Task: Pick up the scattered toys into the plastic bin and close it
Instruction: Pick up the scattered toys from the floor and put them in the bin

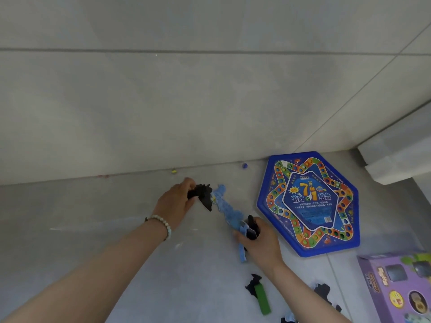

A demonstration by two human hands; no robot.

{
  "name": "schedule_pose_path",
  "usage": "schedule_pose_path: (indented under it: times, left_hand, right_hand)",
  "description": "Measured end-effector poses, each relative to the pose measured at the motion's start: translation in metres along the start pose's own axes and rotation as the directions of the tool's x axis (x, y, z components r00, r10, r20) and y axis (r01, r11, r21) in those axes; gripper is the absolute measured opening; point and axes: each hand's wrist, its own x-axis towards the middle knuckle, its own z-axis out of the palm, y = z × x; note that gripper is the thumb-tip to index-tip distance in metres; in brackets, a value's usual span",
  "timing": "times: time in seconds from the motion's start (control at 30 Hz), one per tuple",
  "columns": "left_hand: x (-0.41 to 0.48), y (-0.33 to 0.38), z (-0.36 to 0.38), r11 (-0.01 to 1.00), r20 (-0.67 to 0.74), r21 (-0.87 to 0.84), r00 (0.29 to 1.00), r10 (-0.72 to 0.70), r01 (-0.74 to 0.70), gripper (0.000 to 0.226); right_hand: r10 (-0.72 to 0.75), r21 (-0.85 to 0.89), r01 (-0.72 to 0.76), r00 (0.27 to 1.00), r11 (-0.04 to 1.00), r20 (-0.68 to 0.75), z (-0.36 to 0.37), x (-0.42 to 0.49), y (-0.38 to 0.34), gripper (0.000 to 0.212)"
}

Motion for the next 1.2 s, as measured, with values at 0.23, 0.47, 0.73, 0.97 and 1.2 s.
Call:
schedule_pose_path:
  times: [0.23,0.47,0.73,0.97,1.2]
  left_hand:
    - [0.023,0.008,0.010,0.997,0.094,-0.041,0.994,-0.055,0.059,0.024]
    - [0.014,0.012,0.014,0.995,0.209,0.014,0.973,-0.096,0.095,0.060]
    - [0.004,0.005,0.021,0.992,0.187,-0.022,0.975,-0.122,0.128,0.046]
    - [0.003,-0.001,0.020,0.990,0.243,-0.044,0.963,-0.117,0.131,0.053]
    - [0.002,-0.004,0.025,0.985,0.279,-0.080,0.952,-0.128,0.155,0.050]
  right_hand:
    - [-0.011,0.110,0.015,0.999,0.994,-0.036,0.016,0.038,-0.036,0.020]
    - [0.000,-0.079,-0.008,0.995,0.997,-0.099,0.016,0.035,-0.021,0.049]
    - [0.039,-0.105,-0.052,0.991,0.993,-0.129,0.019,0.034,-0.028,0.051]
    - [0.122,-0.175,-0.136,0.988,0.975,-0.089,0.020,0.036,-0.034,0.034]
    - [0.204,-0.089,-0.210,0.976,0.974,-0.073,0.023,0.040,-0.034,0.031]
